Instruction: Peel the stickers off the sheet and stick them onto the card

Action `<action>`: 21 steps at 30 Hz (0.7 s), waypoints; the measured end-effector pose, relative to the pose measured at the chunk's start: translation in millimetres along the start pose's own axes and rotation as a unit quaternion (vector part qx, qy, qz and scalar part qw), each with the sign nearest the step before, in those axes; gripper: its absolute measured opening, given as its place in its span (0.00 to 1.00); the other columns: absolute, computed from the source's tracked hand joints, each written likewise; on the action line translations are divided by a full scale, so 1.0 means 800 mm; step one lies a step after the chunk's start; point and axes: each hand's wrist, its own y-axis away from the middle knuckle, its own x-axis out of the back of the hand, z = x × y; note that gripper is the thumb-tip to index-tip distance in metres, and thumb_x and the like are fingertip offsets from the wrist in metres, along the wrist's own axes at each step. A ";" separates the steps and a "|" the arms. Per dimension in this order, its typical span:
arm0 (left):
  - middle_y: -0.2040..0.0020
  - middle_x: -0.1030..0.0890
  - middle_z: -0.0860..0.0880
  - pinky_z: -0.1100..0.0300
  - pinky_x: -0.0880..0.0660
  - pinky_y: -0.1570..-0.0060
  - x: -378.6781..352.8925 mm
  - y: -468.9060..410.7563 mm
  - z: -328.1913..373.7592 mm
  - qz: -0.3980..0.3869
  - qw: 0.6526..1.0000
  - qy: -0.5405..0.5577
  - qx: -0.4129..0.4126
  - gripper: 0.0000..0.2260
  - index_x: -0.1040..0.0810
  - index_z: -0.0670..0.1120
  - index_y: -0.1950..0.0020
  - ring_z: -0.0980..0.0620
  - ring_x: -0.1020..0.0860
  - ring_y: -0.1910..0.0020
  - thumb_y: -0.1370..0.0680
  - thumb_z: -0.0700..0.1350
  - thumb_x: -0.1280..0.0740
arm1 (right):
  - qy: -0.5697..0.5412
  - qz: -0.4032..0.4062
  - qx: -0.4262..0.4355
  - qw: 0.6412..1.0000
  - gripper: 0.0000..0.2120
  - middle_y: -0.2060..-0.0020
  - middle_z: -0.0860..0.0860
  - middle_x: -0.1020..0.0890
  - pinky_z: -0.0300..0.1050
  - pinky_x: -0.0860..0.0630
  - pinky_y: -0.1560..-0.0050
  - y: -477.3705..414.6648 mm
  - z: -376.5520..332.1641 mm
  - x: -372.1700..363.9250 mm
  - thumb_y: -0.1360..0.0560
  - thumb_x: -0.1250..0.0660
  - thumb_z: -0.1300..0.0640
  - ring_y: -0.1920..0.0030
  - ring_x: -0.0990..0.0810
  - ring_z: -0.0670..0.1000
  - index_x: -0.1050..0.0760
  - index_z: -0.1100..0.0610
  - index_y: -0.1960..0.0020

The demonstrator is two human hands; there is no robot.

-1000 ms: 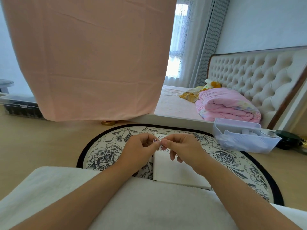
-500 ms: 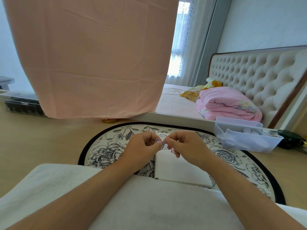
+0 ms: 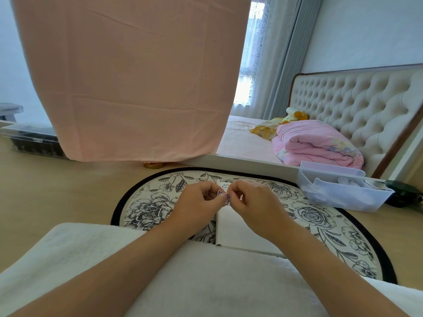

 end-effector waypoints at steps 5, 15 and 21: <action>0.62 0.16 0.45 0.70 0.29 0.70 -0.001 -0.002 -0.003 0.009 1.000 -0.001 0.008 0.04 0.17 0.45 0.58 0.60 0.27 0.72 0.24 0.42 0.28 | -0.083 -0.010 -0.035 0.996 0.10 0.70 0.39 0.24 0.37 0.35 0.65 0.000 -0.001 0.000 0.23 0.35 0.55 0.69 0.29 0.44 0.24 0.45 0.62; 0.62 0.16 0.43 0.67 0.29 0.68 -0.001 -0.002 -0.005 -0.001 1.000 0.004 -0.003 0.04 0.17 0.46 0.58 0.58 0.27 0.70 0.24 0.43 0.28 | -0.201 -0.066 -0.151 0.966 0.14 0.78 0.44 0.27 0.38 0.33 0.70 -0.003 -0.015 0.010 0.21 0.37 0.61 0.75 0.32 0.45 0.23 0.54 0.65; 0.66 0.20 0.49 0.69 0.31 0.70 0.001 -0.004 -0.007 0.004 1.000 0.016 0.005 0.04 0.17 0.47 0.58 0.60 0.29 0.71 0.24 0.44 0.28 | -0.260 -0.062 -0.177 0.947 0.12 0.72 0.45 0.21 0.36 0.33 0.71 -0.004 -0.014 0.018 0.20 0.33 0.56 0.74 0.28 0.47 0.19 0.54 0.62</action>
